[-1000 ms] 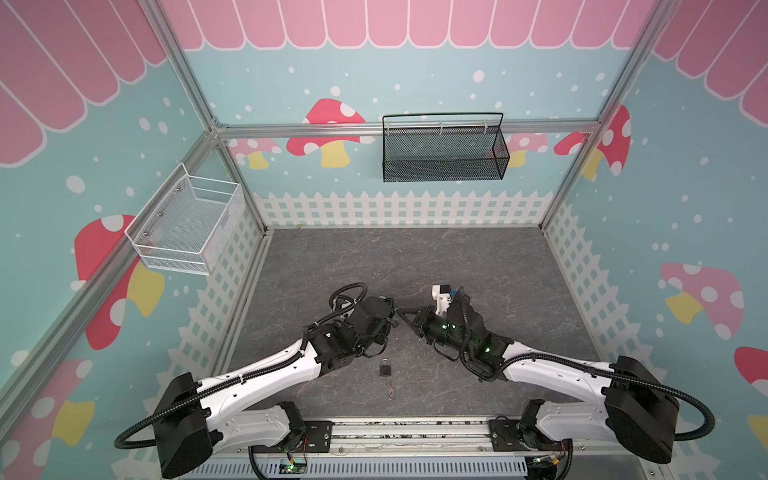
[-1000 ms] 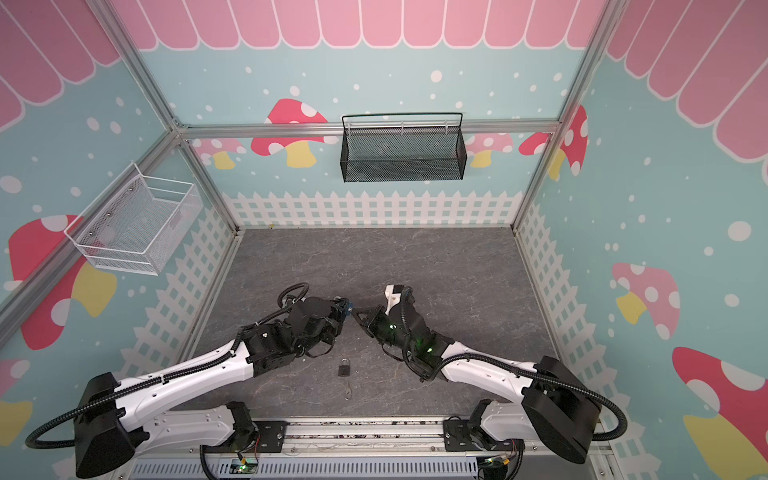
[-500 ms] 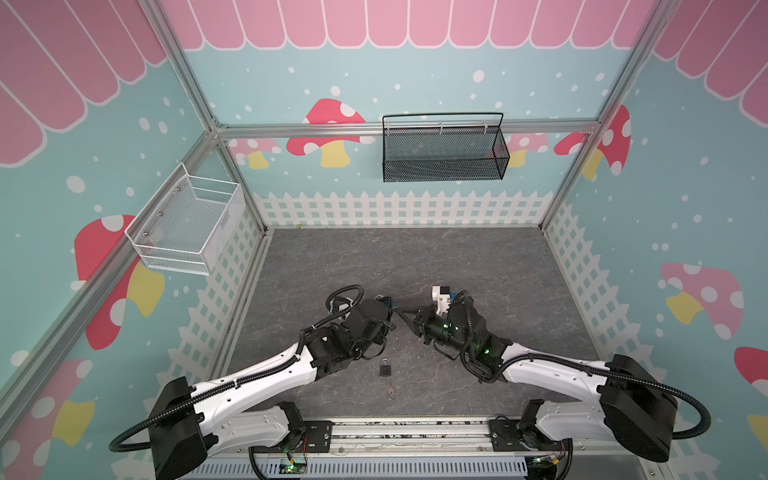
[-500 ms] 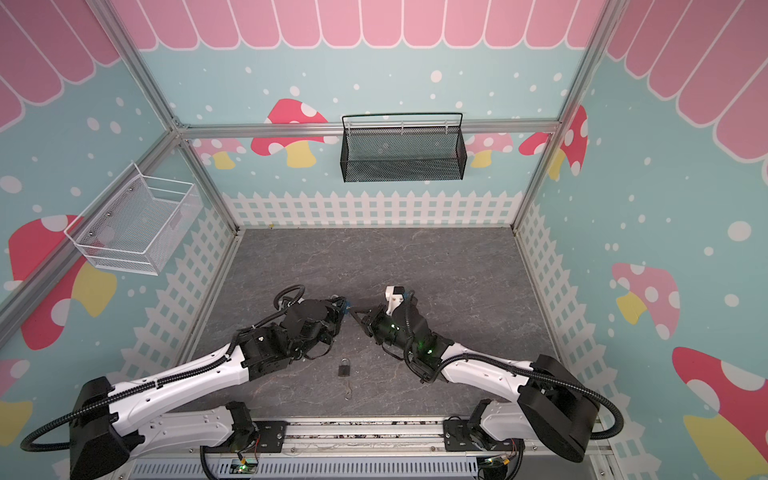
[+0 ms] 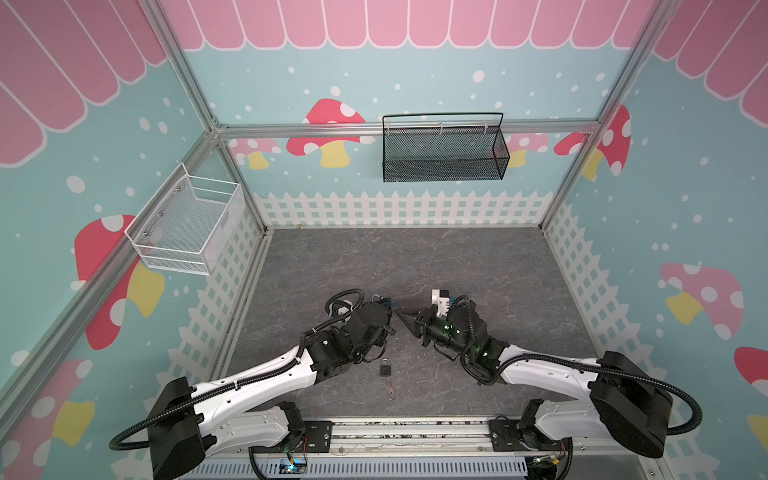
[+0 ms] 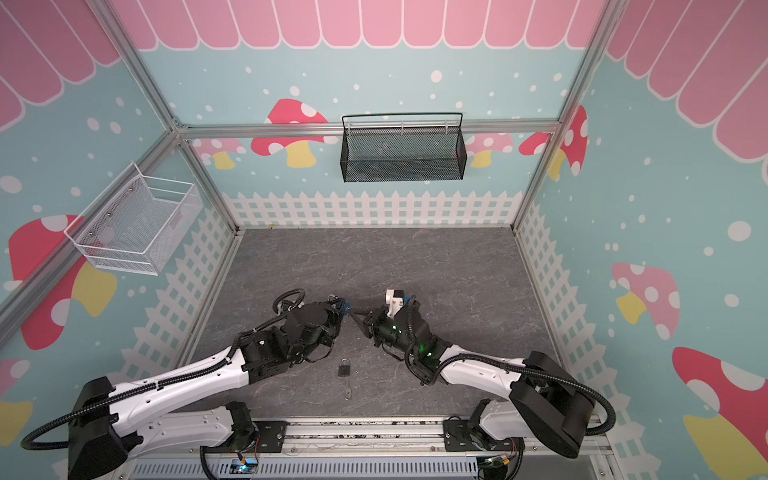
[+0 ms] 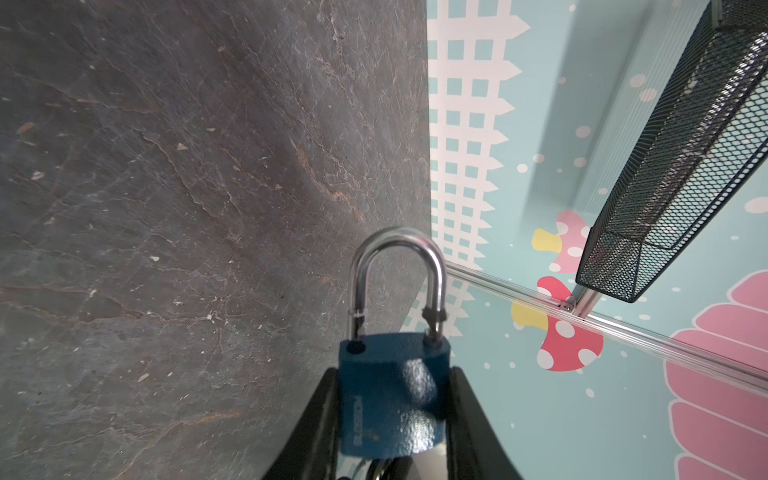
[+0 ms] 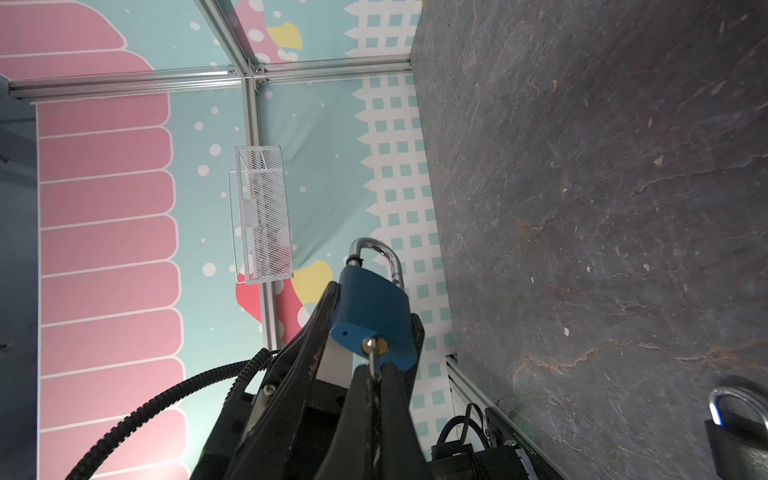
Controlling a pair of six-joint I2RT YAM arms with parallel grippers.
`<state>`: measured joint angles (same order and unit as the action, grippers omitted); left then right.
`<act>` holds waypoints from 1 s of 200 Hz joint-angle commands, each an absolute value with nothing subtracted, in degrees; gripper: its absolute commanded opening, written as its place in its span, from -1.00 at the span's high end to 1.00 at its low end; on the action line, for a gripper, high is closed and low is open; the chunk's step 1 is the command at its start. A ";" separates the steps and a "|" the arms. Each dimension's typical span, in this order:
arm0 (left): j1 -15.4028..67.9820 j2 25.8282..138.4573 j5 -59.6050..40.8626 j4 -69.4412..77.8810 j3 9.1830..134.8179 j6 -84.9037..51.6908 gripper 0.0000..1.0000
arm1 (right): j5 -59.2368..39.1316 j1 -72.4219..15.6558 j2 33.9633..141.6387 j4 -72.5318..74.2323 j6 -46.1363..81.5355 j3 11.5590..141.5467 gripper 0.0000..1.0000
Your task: Unlock with the key
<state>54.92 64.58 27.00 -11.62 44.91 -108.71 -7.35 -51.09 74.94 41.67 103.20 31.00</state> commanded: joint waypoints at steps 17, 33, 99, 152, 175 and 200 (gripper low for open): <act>56.07 62.95 25.77 -3.78 45.26 -111.63 1.00 | -12.70 -52.58 74.97 46.59 105.57 31.32 1.00; 56.01 62.69 26.56 -5.26 46.47 -109.80 1.00 | -11.66 -52.60 74.97 44.51 102.78 31.62 1.00; 53.91 62.50 26.66 -13.47 51.00 -102.86 1.00 | -5.23 -52.63 74.37 29.53 85.21 35.69 1.00; 49.57 63.16 20.99 -16.42 51.73 -94.31 1.00 | 2.04 -52.51 70.35 20.76 75.21 35.38 0.38; 46.56 62.95 16.81 -18.97 51.59 -88.03 1.00 | 3.71 -52.46 67.48 17.36 70.01 35.52 0.08; 43.10 61.59 13.16 -20.44 50.98 -76.67 1.00 | 2.46 -50.91 63.28 13.21 63.24 35.35 -0.21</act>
